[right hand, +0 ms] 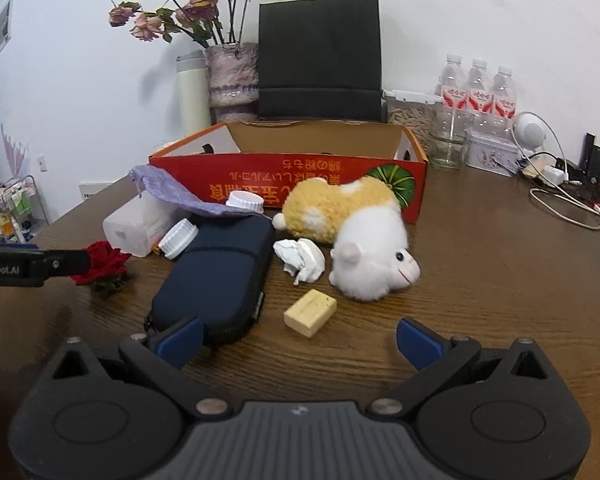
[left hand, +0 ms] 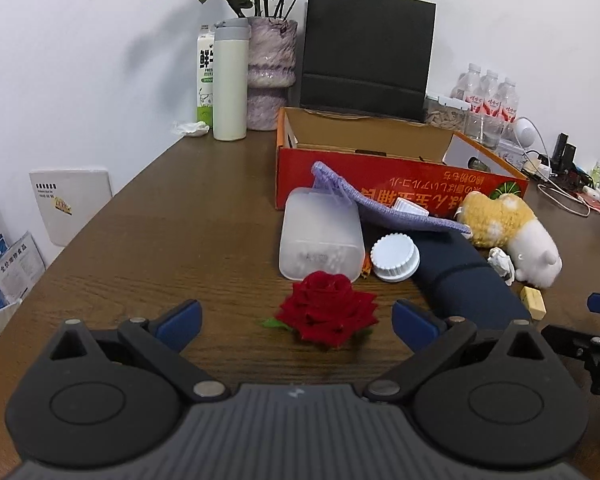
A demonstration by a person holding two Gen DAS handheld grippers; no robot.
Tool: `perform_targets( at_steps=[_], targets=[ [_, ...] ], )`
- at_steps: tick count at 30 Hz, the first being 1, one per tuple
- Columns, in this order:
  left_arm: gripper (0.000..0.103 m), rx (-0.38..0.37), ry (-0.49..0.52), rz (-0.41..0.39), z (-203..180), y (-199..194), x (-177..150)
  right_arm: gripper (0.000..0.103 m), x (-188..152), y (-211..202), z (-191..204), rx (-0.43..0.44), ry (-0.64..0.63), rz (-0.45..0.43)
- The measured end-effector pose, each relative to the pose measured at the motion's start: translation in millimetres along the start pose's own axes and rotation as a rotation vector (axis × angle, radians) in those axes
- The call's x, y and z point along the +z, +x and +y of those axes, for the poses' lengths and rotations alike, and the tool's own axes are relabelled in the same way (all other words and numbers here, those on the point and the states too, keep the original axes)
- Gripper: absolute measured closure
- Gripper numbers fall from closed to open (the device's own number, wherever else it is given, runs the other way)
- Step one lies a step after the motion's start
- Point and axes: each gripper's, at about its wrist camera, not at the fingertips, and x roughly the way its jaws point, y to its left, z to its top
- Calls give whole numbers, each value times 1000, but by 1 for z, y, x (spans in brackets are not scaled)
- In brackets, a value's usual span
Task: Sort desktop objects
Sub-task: 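Move left gripper toward the red rose while right moves toward the beige block, then grasp the red rose with left gripper while right grasps the beige block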
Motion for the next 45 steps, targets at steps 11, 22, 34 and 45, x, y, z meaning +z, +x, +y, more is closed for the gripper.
perform_targets(
  at_steps=[11, 22, 34, 45],
  targets=[
    [0, 15, 31, 34, -8, 17, 1, 0, 0, 13, -13, -93, 20, 41],
    [0, 45, 41, 50, -13, 40, 6, 21, 13, 32, -12, -88, 21, 42],
    [14, 11, 17, 56, -10, 48, 1, 61, 10, 38, -9, -50, 4, 35],
    [51, -23, -6, 23, -8, 43, 1, 71, 9, 35, -11, 3, 29, 22]
  ],
)
